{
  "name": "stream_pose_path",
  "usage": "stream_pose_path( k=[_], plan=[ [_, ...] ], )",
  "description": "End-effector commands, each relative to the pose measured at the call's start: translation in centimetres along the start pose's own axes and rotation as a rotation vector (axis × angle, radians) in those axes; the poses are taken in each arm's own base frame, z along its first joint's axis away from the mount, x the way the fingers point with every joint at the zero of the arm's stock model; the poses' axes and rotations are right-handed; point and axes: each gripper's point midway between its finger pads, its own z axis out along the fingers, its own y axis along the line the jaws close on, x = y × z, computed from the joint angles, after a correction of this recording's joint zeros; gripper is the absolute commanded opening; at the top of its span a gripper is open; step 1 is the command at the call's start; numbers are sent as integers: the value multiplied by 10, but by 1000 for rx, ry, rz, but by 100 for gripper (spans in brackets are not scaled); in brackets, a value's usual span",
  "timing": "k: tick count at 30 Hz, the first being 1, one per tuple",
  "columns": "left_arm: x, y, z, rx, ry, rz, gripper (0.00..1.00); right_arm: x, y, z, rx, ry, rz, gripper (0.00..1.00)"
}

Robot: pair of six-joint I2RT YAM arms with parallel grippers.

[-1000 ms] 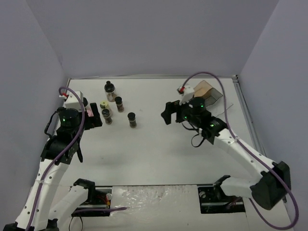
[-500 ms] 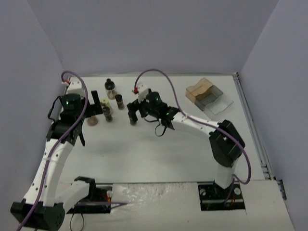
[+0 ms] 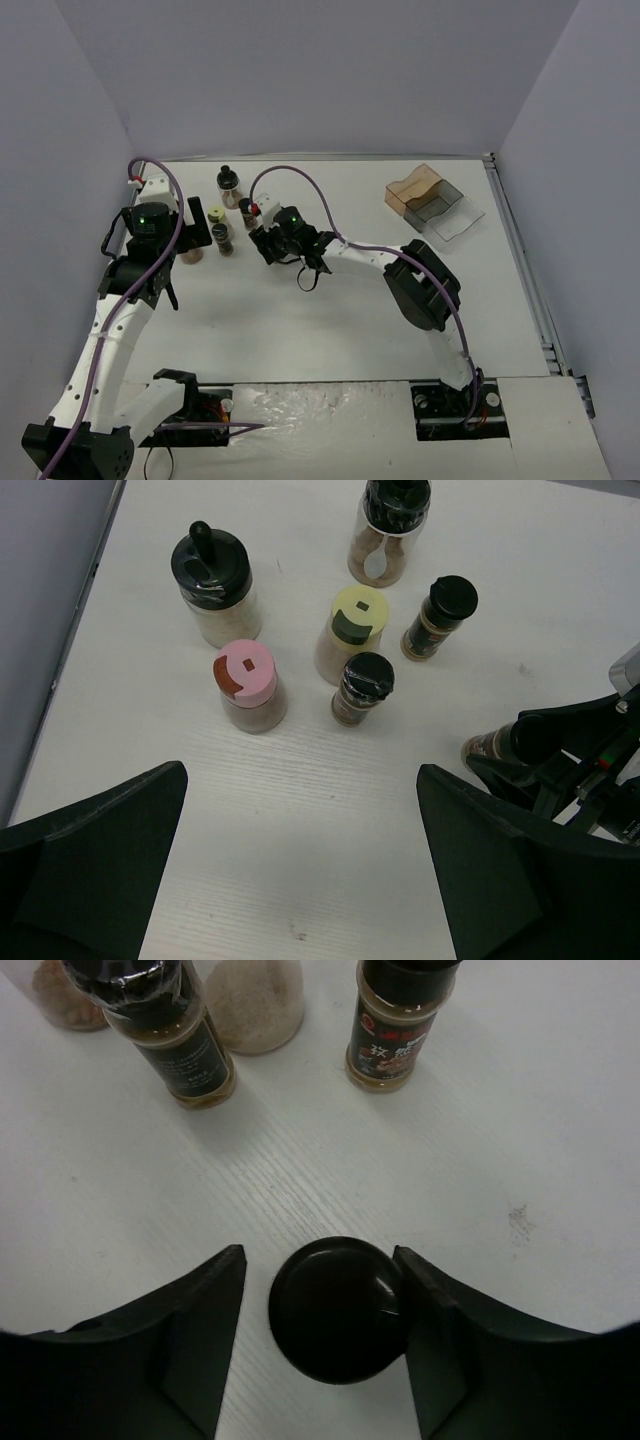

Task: Organize the condiment bottles

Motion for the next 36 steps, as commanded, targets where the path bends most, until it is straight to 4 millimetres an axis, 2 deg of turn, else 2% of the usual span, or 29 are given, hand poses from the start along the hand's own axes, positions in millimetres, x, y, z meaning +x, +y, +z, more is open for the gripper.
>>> stream_pose_path(
  k=[1,3,5,8,10,14,16,19,21,25,30,36],
  plan=[
    [-25,-5,-7,13,-86,-31,97,-48,-12,-9,52,-131,4,44],
    [-24,-5,-6,13,-82,-30,97,-43,-18,-13,65,-125,6,29],
    [-24,-6,-6,15,-81,-30,97,-47,-30,-21,83,-134,16,17],
    [-24,-6,-6,15,-79,-30,97,-56,-55,-38,114,-154,29,7],
    [-23,-7,-5,17,-77,-29,97,-69,-75,-55,142,-176,37,6],
    [-22,-6,-4,12,-72,-25,97,-93,-153,-95,280,-222,56,5],
    [-22,-5,-4,10,-70,-23,97,-97,-192,-111,348,-235,80,4],
    [-21,-6,-3,10,-62,-18,97,-94,-270,-142,477,-244,126,4],
    [-20,-6,-2,10,-59,-18,97,-95,-294,-150,517,-241,124,4],
    [-19,-7,-1,16,-56,-19,97,-78,-366,-172,635,-222,170,4],
    [-14,-8,4,13,-35,-10,97,-69,-421,-176,693,-250,230,4],
    [-10,-8,10,6,-13,-2,97,-36,-458,-170,755,-226,305,2]
  ],
)
